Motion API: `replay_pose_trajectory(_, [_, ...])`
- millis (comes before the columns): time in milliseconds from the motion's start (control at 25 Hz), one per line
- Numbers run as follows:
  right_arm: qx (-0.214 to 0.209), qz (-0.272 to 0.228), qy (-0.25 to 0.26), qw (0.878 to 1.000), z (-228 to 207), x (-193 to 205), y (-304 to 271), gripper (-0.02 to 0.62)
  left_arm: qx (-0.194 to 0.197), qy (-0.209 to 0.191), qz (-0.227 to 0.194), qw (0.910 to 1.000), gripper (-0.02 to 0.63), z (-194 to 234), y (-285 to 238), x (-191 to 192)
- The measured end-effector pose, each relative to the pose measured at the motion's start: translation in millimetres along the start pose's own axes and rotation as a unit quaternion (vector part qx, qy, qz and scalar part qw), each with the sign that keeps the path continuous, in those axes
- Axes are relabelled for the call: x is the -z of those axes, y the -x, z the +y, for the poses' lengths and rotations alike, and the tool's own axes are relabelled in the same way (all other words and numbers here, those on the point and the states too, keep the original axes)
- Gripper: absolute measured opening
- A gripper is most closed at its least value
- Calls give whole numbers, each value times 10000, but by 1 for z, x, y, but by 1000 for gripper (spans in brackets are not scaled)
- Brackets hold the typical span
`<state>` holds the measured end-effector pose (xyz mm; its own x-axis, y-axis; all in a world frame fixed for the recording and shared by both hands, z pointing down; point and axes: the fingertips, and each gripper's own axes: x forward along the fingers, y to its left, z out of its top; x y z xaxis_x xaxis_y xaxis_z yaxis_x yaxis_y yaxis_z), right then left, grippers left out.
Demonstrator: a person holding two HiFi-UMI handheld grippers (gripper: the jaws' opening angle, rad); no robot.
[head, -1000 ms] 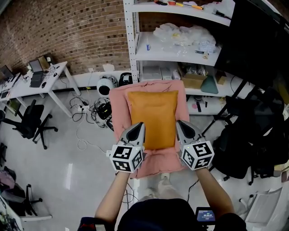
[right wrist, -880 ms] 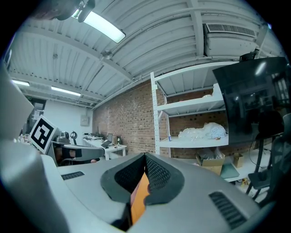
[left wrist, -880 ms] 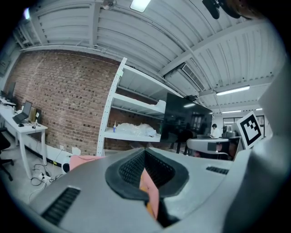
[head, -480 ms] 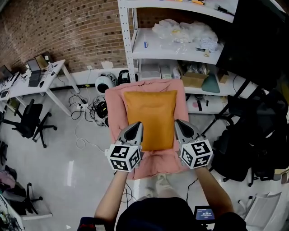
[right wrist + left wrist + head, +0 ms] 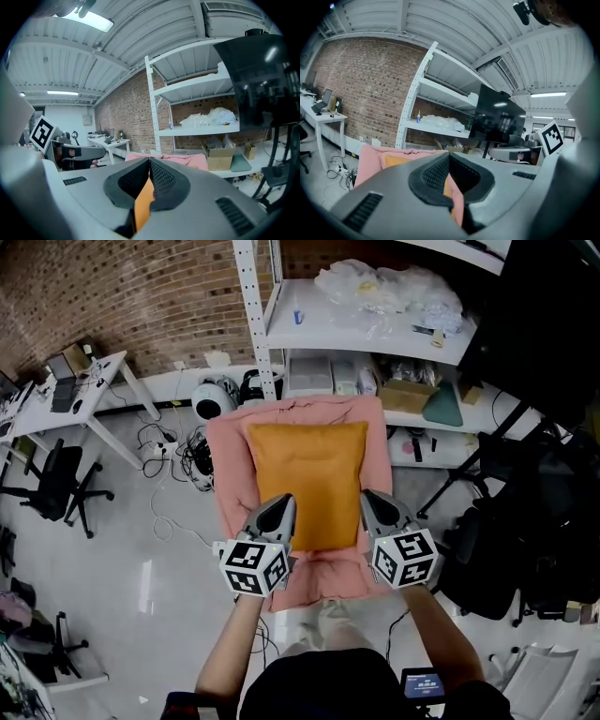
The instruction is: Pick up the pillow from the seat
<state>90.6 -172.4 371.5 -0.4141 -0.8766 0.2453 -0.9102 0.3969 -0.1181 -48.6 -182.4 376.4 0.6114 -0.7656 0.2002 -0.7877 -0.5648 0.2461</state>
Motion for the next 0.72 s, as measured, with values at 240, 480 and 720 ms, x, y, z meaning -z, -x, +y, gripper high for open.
replay_pose_trajectory(240, [-130,199,-171,9996,-8,20,-23,18,-4,105,126,9999,-2,12,-18,16])
replay_pose_trajectory(480, [-204,507,-284,9981,-16,51,-43,18,-69,198,390,9990,0,24,-34,43])
replay_pose_trajectory(720, [-280,760,-485,9955,-26,83,-63,20,-82,375,600,9975,24,40,-47,71])
